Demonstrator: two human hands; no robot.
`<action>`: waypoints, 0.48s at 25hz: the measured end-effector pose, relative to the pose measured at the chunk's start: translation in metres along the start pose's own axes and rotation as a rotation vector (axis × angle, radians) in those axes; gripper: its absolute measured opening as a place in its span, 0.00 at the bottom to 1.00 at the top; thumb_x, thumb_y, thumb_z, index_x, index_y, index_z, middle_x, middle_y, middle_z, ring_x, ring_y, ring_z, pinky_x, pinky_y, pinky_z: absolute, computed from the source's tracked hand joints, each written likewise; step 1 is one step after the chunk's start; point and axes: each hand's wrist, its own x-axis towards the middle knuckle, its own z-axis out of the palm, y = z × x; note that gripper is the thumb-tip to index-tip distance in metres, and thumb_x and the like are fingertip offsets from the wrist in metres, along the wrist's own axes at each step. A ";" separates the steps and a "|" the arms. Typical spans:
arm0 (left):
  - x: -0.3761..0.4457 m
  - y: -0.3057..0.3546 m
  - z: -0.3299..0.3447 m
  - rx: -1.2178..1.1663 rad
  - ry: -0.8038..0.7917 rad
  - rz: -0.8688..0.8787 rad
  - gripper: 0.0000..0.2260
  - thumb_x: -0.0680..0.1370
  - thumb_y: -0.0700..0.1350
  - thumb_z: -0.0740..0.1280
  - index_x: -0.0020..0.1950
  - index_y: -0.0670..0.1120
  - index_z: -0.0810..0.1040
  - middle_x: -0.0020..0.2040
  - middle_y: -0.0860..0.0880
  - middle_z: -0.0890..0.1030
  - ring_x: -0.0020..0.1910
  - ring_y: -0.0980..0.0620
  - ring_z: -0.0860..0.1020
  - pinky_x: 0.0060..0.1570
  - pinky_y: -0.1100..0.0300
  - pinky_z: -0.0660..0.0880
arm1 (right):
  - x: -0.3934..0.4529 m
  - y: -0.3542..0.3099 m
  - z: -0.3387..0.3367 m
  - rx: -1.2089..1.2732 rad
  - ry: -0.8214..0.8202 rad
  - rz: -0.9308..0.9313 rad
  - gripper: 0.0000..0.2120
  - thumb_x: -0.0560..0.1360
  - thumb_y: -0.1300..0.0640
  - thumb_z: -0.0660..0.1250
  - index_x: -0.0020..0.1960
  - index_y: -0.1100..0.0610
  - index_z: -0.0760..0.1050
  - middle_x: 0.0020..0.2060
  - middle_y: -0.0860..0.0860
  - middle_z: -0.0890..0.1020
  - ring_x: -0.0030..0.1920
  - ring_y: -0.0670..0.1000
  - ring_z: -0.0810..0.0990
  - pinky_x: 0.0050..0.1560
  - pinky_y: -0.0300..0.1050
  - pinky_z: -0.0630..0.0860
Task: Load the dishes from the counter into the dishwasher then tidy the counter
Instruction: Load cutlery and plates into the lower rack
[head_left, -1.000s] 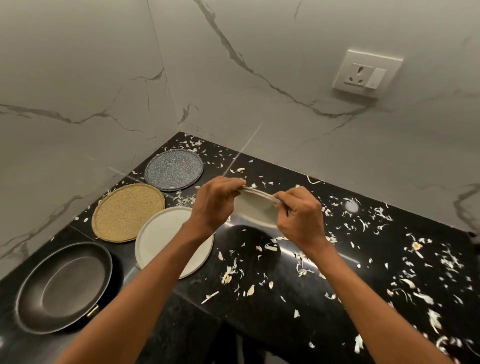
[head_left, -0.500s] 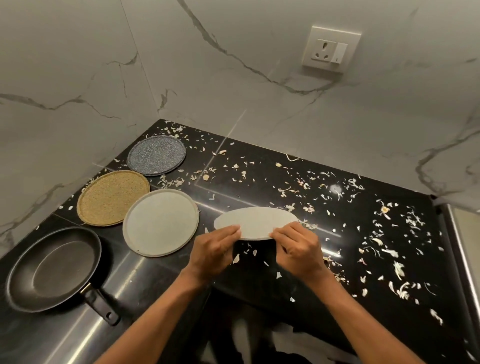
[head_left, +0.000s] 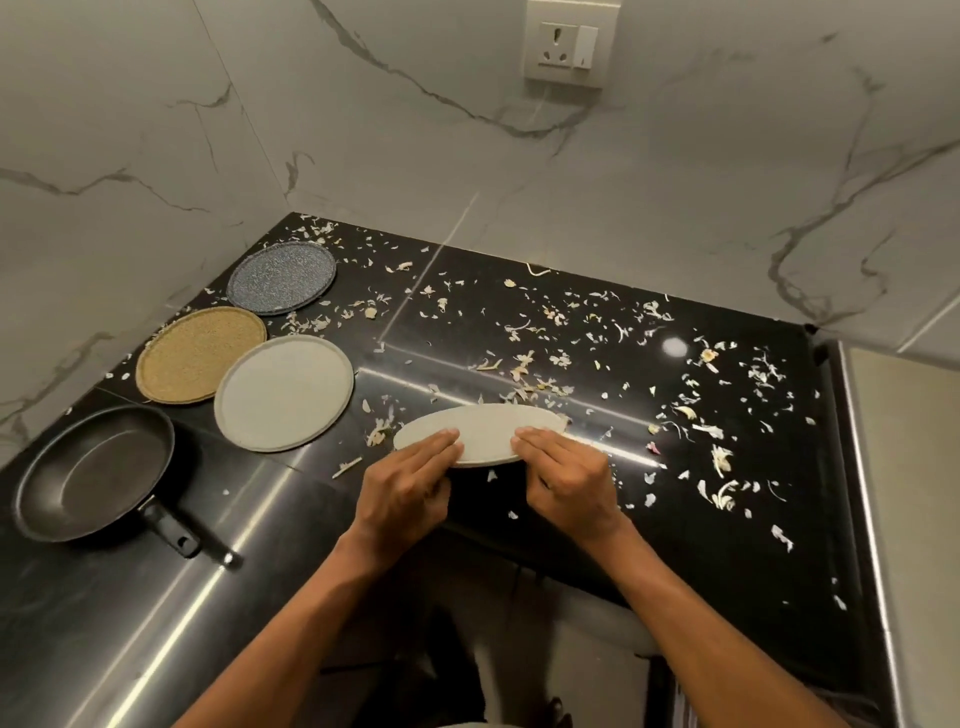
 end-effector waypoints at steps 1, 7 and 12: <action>-0.001 0.014 -0.001 -0.002 -0.009 0.019 0.16 0.70 0.34 0.69 0.57 0.39 0.84 0.60 0.44 0.82 0.59 0.49 0.82 0.57 0.53 0.80 | -0.010 -0.001 -0.013 -0.001 0.025 -0.006 0.13 0.67 0.72 0.71 0.50 0.65 0.85 0.49 0.58 0.87 0.51 0.54 0.86 0.56 0.49 0.82; -0.011 0.092 0.008 -0.052 -0.042 0.159 0.15 0.71 0.33 0.70 0.57 0.39 0.84 0.60 0.44 0.82 0.60 0.48 0.81 0.55 0.51 0.81 | -0.082 -0.006 -0.085 -0.061 0.104 0.033 0.15 0.65 0.73 0.72 0.50 0.65 0.85 0.50 0.58 0.86 0.52 0.54 0.86 0.55 0.50 0.82; -0.027 0.143 0.034 -0.157 -0.062 0.308 0.13 0.76 0.34 0.66 0.57 0.40 0.84 0.60 0.45 0.82 0.60 0.49 0.81 0.54 0.52 0.81 | -0.144 -0.028 -0.139 -0.203 0.145 0.134 0.12 0.68 0.73 0.70 0.49 0.65 0.85 0.49 0.58 0.86 0.52 0.54 0.86 0.56 0.50 0.82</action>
